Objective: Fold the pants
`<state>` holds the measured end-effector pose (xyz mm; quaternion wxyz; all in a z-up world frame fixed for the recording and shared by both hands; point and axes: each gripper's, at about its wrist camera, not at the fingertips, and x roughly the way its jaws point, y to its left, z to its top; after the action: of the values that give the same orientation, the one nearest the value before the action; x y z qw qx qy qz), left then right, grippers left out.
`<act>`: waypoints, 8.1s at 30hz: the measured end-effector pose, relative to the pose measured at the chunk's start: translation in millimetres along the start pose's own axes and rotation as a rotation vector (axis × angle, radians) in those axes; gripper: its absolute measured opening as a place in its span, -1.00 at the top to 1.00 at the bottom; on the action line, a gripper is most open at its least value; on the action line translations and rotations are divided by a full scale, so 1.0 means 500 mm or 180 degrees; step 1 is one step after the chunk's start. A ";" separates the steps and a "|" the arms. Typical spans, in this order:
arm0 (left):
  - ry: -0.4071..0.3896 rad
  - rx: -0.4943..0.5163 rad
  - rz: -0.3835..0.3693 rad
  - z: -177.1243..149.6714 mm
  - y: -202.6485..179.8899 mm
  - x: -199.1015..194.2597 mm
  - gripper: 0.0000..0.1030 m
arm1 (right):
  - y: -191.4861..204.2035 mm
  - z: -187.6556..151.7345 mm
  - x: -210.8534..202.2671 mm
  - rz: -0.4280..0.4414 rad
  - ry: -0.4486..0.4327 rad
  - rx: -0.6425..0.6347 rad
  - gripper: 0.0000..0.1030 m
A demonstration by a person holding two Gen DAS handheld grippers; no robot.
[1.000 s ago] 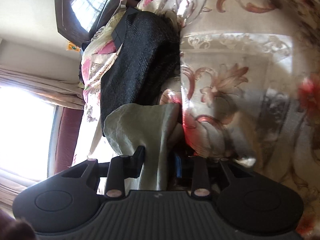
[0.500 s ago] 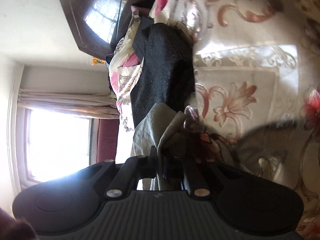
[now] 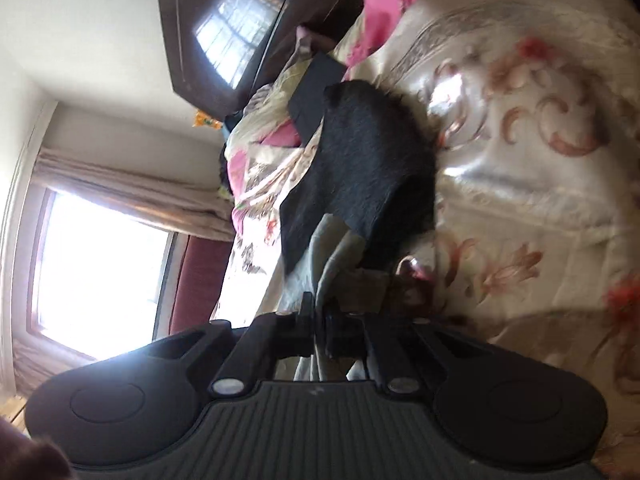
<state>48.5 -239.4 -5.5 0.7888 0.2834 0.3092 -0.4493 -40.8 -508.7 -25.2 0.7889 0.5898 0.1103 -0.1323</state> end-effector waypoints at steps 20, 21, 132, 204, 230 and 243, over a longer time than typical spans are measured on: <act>-0.0322 -0.1104 0.0831 -0.241 0.165 -0.232 -0.35 | 0.420 -0.430 0.152 0.0619 0.1499 -0.2086 0.89; -0.0318 -0.1181 0.0923 -0.265 0.176 -0.251 -0.35 | 0.440 -0.476 0.161 0.0687 0.1632 -0.2187 0.89; 0.0180 -0.2462 0.0975 -0.550 0.447 -0.415 0.40 | 0.458 -0.921 0.120 0.1340 0.3432 -0.4495 0.88; 0.0380 -0.1977 0.1624 -0.474 0.337 -0.380 -0.30 | 0.194 -0.528 0.260 0.0627 0.3159 -0.1320 -0.12; 0.0454 -0.1896 0.1484 -0.386 0.314 -0.268 -0.44 | 0.180 -0.545 0.302 0.0671 0.3262 -0.0597 0.83; 0.0274 -0.1461 0.0903 -0.260 0.226 -0.183 -0.47 | 0.155 -0.352 0.206 0.0374 0.2678 -0.0640 0.86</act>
<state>81.3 -47.3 -2.6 0.8736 0.1565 0.3934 -0.2400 79.3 -327.0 -38.5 0.7350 0.5179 0.4006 0.1760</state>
